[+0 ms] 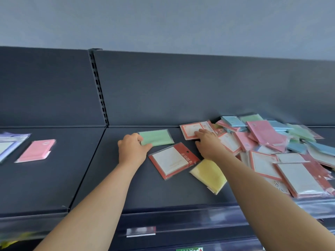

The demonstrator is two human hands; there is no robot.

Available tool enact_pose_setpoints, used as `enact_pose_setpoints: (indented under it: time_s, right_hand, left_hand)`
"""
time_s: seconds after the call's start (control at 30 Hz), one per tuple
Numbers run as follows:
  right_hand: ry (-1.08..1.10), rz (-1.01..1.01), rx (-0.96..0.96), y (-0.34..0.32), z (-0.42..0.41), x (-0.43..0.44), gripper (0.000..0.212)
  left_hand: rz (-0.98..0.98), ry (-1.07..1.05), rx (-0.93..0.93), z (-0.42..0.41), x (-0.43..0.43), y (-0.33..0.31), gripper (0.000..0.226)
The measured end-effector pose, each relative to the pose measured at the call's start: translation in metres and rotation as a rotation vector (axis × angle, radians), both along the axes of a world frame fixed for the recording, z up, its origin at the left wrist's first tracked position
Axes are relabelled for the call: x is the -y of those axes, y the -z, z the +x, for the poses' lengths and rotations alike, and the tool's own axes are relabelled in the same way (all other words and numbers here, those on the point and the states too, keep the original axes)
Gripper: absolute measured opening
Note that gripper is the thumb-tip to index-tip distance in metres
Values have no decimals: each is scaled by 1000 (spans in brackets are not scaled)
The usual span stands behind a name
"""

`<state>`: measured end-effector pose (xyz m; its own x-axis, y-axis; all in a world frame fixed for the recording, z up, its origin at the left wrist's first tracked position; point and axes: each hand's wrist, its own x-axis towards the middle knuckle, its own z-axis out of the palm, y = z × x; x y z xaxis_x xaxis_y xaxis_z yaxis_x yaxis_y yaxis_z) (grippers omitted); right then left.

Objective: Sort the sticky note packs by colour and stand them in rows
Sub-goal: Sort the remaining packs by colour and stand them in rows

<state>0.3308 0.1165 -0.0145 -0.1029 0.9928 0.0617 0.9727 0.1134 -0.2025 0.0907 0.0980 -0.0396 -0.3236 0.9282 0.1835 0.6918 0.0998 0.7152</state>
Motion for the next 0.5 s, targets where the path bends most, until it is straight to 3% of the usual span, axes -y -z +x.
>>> enact_pose_setpoints:
  time_s: [0.13,0.27,0.37,0.43,0.5]
  right_hand:
    - [14,66,-20,-1,-3,-9,41]
    - [-48,-56,-11,-12,-3,-19,62]
    - [-70,-151,-13,-15,-4,-27,54]
    - [-65,-143,-29,-14,-5,-31,42]
    - [-90,-117,16,-14,-7,-33,43]
  left_hand:
    - [-49,28,-160,10,13,-9,54]
    - [-197,228,-406,23,36,-31,83]
    - [-369,378,-473,30,41,-41,92]
    - [-394,399,-456,32,40,-42,94]
    - [-400,394,-416,32,36,-41,93]
